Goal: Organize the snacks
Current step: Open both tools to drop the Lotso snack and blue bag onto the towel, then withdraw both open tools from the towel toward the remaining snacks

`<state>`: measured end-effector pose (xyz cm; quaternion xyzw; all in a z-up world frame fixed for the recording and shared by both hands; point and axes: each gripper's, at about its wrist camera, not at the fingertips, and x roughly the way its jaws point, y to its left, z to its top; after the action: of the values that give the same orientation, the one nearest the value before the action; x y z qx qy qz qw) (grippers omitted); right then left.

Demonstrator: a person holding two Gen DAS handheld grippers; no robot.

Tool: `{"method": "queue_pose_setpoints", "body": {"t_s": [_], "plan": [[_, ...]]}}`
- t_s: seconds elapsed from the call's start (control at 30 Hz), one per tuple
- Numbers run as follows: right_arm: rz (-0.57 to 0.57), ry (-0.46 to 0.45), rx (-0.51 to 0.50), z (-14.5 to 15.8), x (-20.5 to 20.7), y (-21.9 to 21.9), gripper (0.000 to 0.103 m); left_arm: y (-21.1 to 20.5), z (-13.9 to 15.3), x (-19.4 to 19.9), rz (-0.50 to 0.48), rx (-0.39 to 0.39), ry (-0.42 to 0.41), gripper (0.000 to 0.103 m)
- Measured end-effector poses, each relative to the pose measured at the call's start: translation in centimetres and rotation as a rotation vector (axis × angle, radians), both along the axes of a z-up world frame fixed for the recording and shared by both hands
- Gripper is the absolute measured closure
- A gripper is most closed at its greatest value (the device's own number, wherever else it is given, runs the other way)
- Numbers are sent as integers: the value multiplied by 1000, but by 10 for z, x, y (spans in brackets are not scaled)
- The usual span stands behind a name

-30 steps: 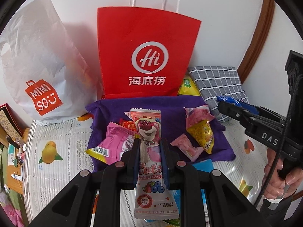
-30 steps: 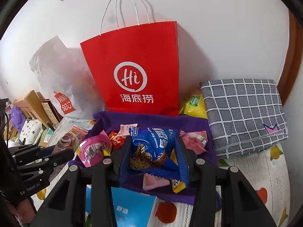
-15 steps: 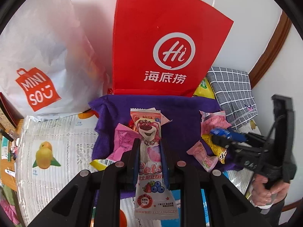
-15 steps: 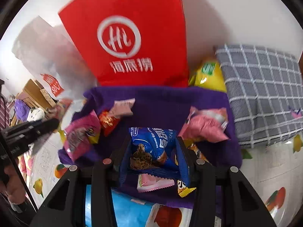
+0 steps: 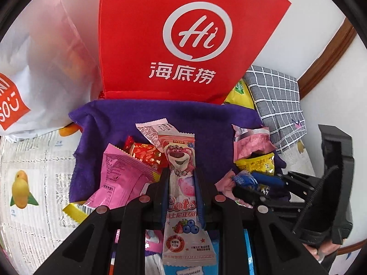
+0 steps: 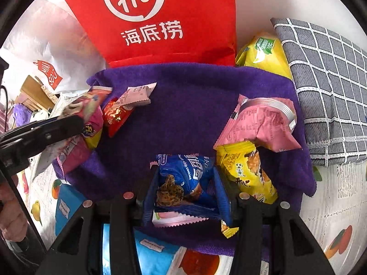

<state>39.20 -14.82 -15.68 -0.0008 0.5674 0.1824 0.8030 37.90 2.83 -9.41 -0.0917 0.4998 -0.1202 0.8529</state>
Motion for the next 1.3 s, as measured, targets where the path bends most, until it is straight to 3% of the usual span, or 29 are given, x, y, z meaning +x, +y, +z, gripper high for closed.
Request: {"method": "queue_pose_setpoints", "body": {"t_s": [0.13,0.33,0.47,0.57,1.03,1.17,1.3], "plan": [[-4,-19,-13,14,-6,0,41,1,-6,6,9,-4,2,83],[-29,-91,40,45,-31,-8,35,1,-14,14,21,0,-2,82],[-17,-118,57,56,-56,-13,35,5,-14,18,45,-14,25,65],[-41,-135,47,55,-77,-17,35,6,-8,13,50,-10,18,61],[-19,-163,104,40,-177,-20,35,23,42,-77,46,6,-61,55],[33,-129,90,22,-200,-10,35,32,47,-104,60,10,-63,55],[-29,-78,55,11,-218,-9,35,39,46,-128,70,5,-59,55]]}}
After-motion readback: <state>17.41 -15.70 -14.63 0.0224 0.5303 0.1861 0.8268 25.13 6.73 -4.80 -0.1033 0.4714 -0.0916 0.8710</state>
